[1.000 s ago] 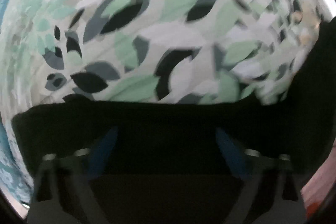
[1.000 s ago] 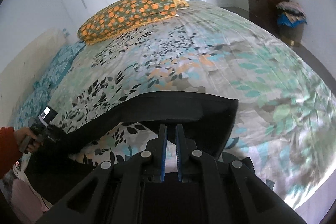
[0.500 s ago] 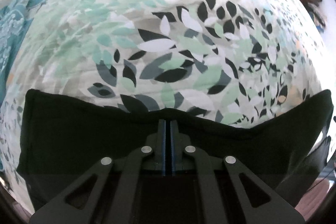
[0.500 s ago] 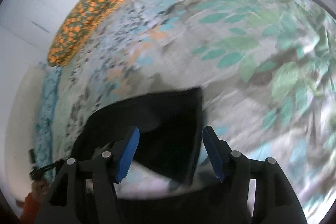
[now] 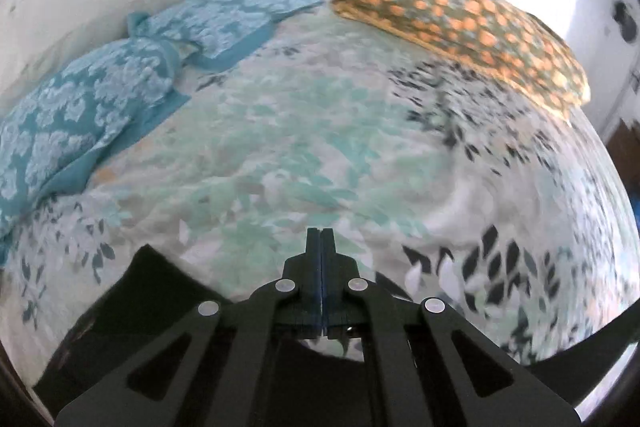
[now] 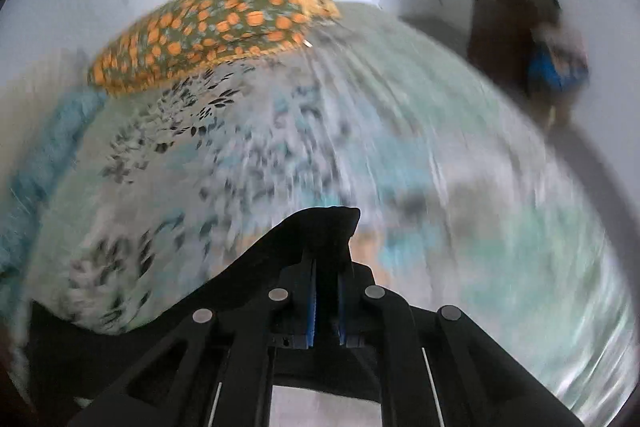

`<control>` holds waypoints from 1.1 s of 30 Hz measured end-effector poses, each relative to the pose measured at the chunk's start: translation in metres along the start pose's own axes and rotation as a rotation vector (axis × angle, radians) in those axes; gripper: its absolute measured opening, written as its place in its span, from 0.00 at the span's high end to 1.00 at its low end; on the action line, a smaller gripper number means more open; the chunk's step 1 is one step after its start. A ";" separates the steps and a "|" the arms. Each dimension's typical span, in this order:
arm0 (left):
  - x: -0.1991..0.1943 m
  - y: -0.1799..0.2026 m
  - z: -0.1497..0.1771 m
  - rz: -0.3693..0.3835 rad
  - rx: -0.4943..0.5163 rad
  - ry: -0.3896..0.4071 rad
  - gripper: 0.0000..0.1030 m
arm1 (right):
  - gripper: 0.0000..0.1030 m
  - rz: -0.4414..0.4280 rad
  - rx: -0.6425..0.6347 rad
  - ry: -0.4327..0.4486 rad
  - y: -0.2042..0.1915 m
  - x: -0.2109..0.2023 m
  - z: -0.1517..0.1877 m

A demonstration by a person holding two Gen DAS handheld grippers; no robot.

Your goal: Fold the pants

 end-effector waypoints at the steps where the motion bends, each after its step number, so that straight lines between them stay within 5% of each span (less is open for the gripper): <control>1: 0.003 -0.007 0.000 0.000 -0.027 -0.019 0.98 | 0.92 0.030 -0.048 -0.008 -0.005 0.007 -0.011; 3: 0.008 -0.021 0.002 -0.004 -0.023 -0.056 0.80 | 0.92 0.100 -0.149 -0.039 -0.017 0.023 -0.022; 5: 0.021 -0.042 0.002 -0.053 0.060 -0.071 0.16 | 0.92 0.125 -0.186 -0.074 -0.024 0.033 -0.010; 7: 0.041 -0.057 0.005 -0.081 0.161 -0.112 0.19 | 0.92 0.106 -0.159 -0.096 -0.024 0.035 0.017; 11: 0.095 -0.085 0.036 -0.054 0.299 -0.493 0.22 | 0.92 0.083 -0.104 -0.096 -0.014 0.012 0.072; 12: 0.102 -0.090 0.041 -0.076 0.338 -0.533 0.22 | 0.92 0.073 -0.074 -0.096 -0.009 0.005 0.086; 15: 0.112 -0.092 0.053 -0.079 0.414 -0.577 0.21 | 0.92 0.052 -0.009 -0.100 -0.001 -0.011 0.117; 17: 0.117 -0.080 0.073 -0.055 0.497 -0.626 0.07 | 0.92 0.058 -0.004 -0.101 -0.001 -0.020 0.130; 19: 0.122 -0.073 0.095 -0.115 0.635 -0.614 0.00 | 0.92 0.058 0.005 -0.097 -0.003 -0.022 0.133; 20: 0.124 -0.071 0.103 -0.139 0.679 -0.596 0.00 | 0.92 0.057 0.008 -0.095 -0.004 -0.024 0.133; 22: 0.124 -0.072 0.105 -0.148 0.597 -0.572 0.09 | 0.92 0.059 0.006 -0.080 -0.008 -0.028 0.128; 24: 0.113 -0.067 0.106 -0.112 0.549 -0.535 0.61 | 0.92 0.063 0.005 -0.062 -0.010 -0.031 0.124; 26: 0.103 -0.064 0.102 -0.179 0.541 -0.473 0.90 | 0.92 0.060 0.027 -0.039 -0.011 -0.036 0.119; 33: 0.085 -0.099 0.035 -0.233 0.231 -0.269 0.95 | 0.92 0.007 0.099 0.063 -0.027 -0.042 0.069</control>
Point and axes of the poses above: each gripper's, at about its wrist camera, not at the fingertips, and x roughly the way its jaws point, y to its right, z to its underside, the point moved 7 cm from there along x, roughly the way its jaws point, and after that the axes turned 13 degrees about -x, right-handed, at the moved point
